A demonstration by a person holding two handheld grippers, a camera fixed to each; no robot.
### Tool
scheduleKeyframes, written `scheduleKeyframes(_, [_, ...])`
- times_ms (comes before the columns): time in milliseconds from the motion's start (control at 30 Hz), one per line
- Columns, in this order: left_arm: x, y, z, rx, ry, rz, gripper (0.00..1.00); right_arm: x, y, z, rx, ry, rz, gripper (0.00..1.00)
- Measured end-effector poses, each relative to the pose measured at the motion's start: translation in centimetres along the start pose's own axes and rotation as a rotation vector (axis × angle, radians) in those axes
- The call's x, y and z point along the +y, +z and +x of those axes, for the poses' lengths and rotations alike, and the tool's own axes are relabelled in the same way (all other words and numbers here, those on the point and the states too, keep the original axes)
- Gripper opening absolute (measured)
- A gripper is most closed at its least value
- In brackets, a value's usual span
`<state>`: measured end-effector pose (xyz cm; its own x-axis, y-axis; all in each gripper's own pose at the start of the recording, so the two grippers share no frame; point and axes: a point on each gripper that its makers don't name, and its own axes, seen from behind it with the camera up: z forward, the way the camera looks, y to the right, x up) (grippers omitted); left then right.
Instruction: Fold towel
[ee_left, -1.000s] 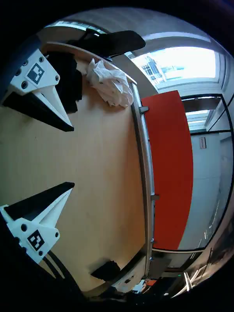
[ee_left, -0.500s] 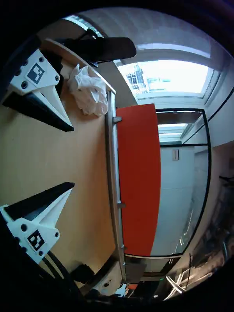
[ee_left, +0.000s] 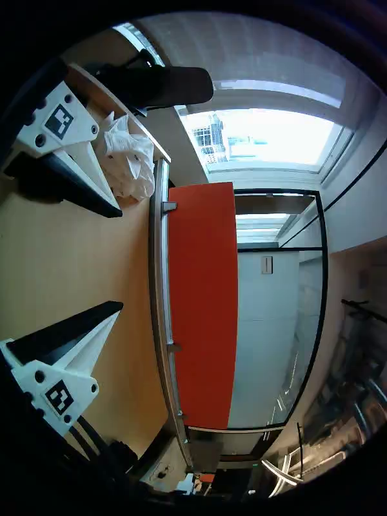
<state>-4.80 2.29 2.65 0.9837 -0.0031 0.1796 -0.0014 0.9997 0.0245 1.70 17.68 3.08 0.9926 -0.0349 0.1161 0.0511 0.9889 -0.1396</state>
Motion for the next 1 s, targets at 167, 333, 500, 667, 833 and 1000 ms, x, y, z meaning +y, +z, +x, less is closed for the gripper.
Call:
scheduleKeyframes(167, [-0.6, -0.1, 0.7, 0.025, -0.013, 0.007, 0.96, -1.8, -0.2, 1.0, 0.016, 0.003, 0.026, 1.0])
scheduleKeyframes(333, [-1.0, 0.0, 1.5, 0.044, -0.021, 0.005, 0.96, -4.2, -0.3, 2.0, 0.03, -0.002, 0.055, 1.0])
scheduleKeyframes(500, [-1.2, 0.2, 2.1, 0.061, -0.023, 0.0, 0.96, -7.0, -0.6, 2.9, 0.045, 0.012, 0.088, 1.0])
scheduleKeyframes(667, [-1.2, 0.2, 2.7, 0.074, -0.025, -0.013, 0.96, -10.0, -0.8, 3.5, 0.054, 0.022, 0.124, 1.0])
scheduleKeyframes(833, [-1.3, 0.4, 3.3, 0.089, -0.024, -0.028, 0.96, -12.3, -1.0, 4.2, 0.07, 0.027, 0.142, 1.0])
scheduleKeyframes(1000, [-1.3, 0.7, 4.0, 0.103, -0.019, -0.042, 0.96, -14.6, -1.2, 4.6, 0.069, 0.04, 0.162, 1.0])
